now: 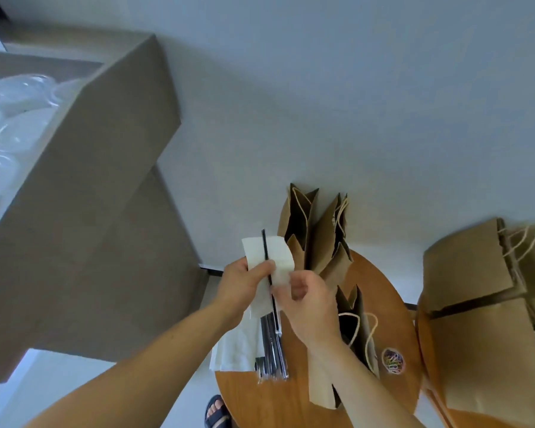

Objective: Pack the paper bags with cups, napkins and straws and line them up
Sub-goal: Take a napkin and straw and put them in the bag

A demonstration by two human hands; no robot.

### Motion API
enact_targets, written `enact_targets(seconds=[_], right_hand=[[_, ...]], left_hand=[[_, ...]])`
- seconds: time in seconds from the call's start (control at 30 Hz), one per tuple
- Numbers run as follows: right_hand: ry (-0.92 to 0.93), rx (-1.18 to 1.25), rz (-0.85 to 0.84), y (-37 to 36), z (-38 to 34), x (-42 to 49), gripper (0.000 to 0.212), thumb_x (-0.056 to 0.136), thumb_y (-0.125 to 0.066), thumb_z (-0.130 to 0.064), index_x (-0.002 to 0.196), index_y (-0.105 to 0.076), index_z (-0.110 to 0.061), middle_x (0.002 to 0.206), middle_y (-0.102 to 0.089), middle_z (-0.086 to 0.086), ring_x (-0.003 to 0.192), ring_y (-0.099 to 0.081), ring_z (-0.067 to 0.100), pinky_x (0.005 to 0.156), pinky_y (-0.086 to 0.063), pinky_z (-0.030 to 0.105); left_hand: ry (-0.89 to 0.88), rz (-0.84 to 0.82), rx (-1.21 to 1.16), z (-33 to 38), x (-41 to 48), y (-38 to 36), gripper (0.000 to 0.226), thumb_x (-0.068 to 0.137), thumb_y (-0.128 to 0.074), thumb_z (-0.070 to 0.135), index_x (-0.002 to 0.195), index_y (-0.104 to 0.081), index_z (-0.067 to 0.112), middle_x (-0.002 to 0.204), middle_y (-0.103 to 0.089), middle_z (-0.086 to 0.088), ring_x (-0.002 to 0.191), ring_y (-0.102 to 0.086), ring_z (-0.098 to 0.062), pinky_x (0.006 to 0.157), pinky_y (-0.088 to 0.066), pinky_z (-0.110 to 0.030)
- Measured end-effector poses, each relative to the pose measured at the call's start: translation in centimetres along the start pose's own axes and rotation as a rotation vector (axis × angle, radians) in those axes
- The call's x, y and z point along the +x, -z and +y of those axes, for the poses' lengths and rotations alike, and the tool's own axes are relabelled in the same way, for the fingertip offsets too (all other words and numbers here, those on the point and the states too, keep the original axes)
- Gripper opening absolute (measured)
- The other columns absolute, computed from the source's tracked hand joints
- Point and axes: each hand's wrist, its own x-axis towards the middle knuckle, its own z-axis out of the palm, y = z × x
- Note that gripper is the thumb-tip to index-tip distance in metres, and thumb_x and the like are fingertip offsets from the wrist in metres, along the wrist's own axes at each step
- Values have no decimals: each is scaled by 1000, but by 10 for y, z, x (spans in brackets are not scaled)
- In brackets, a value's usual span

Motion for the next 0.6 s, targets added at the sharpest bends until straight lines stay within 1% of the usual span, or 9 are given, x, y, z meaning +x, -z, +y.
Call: enact_targets(seconds=[0.03, 0.1, 0.17, 0.23, 0.27, 0.4, 0.47, 0.53, 0.6], right_hand=[[-4, 71, 35, 12, -5, 3, 33, 82, -73, -51, 107, -56, -38, 100, -64, -22, 90, -61, -5, 69, -50, 10], [1, 184, 9, 36, -19, 11, 38, 82, -76, -45, 113, -57, -35, 104, -64, -21, 95, -62, -6, 71, -51, 9], [6, 229, -71, 56, -28, 18, 33, 82, -77, -40, 110, -61, -34, 101, -69, -16, 94, -66, 2, 75, -57, 20], [-4, 296, -111, 71, -34, 22, 27, 82, -79, -35, 105, -66, -32, 97, -73, -11, 90, -70, 8, 75, -60, 32], [-12, 330, -129, 76, -35, 22, 25, 81, -80, -32, 104, -68, -32, 96, -74, -10, 88, -71, 9, 74, -61, 33], [-20, 380, -201, 93, -34, 17, 24, 80, -81, -31, 102, -72, -30, 96, -75, -9, 86, -73, 11, 68, -60, 28], [-37, 383, -222, 100, -30, 14, 25, 81, -81, -31, 103, -71, -30, 98, -75, -8, 88, -73, 12, 71, -61, 32], [-53, 362, -246, 106, -25, 11, 28, 81, -80, -30, 107, -70, -29, 101, -75, -8, 92, -72, 13, 78, -61, 37], [-45, 340, -257, 112, -22, 8, 28, 82, -80, -30, 107, -68, -30, 102, -74, -9, 94, -72, 11, 80, -60, 36]], left_hand=[[-17, -17, -15, 10, -4, -3, 18, 89, -70, 26, 105, -73, 19, 97, -76, 0, 98, -71, -28, 87, -58, -47], [-27, -81, -62, 29, -13, -9, 22, 89, -70, 26, 109, -72, 16, 101, -76, -4, 99, -71, -31, 86, -58, -51], [-22, -165, -122, 44, -22, -19, 28, 90, -70, 24, 115, -69, 12, 107, -74, -12, 100, -70, -35, 87, -56, -56], [-24, -214, -155, 56, -30, -29, 25, 90, -71, 25, 112, -68, 13, 103, -74, -12, 95, -72, -34, 82, -58, -55], [-28, -228, -159, 60, -34, -35, 23, 89, -71, 25, 110, -68, 14, 99, -75, -11, 92, -73, -33, 79, -59, -54], [-20, -293, -153, 69, -45, -47, 19, 90, -71, 23, 106, -67, 14, 96, -75, -13, 92, -73, -35, 81, -58, -57], [-61, -306, -135, 75, -46, -50, 19, 91, -69, 21, 107, -68, 11, 97, -75, -14, 91, -73, -33, 77, -60, -49], [-138, -303, -110, 83, -45, -53, 15, 92, -66, 16, 105, -69, 6, 93, -75, -13, 82, -74, -25, 66, -60, -35], [-196, -309, -56, 90, -46, -57, 16, 93, -65, 12, 105, -69, 2, 95, -74, -15, 80, -73, -22, 64, -59, -29]])
